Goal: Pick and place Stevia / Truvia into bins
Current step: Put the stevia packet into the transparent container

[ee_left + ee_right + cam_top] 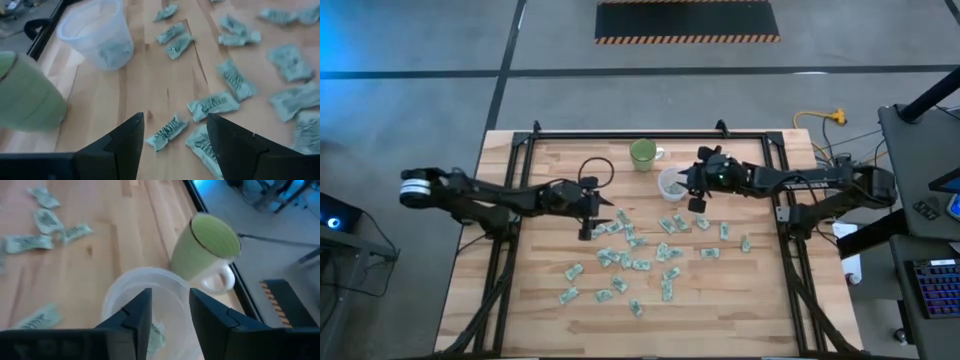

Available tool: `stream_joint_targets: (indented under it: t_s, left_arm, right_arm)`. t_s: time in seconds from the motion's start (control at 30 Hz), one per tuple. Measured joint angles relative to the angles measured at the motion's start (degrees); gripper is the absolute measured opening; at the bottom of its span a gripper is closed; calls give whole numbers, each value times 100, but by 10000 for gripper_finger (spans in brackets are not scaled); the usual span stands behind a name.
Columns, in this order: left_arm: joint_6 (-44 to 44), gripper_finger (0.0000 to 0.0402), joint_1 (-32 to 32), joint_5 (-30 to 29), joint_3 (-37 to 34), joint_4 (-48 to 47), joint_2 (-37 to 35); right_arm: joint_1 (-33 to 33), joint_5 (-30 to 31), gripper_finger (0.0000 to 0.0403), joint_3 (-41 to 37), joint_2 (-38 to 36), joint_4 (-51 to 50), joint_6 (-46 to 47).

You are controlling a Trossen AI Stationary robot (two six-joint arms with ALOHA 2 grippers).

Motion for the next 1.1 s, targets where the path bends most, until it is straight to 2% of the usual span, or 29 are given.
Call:
stream_joint_targets:
  t_s: [0.27, 0.63, 0.83, 1.1]
  left_arm:
    - [353, 200, 6, -75, 297, 119, 1021]
    - [404, 200, 121, -83, 1037, 4, 2014]
    - [232, 200, 317, -83, 1307, -346, 2321]
    - [-54, 191, 462, 69, 1360, -591, 2323]
  right_arm:
    - [335, -12, 125, -6, -507, -542, 25]
    - [466, -10, 105, -9, -616, -568, 147]
    - [466, -11, 96, -12, -616, -573, 150]
    - [466, -9, 85, -17, -616, -646, 175]
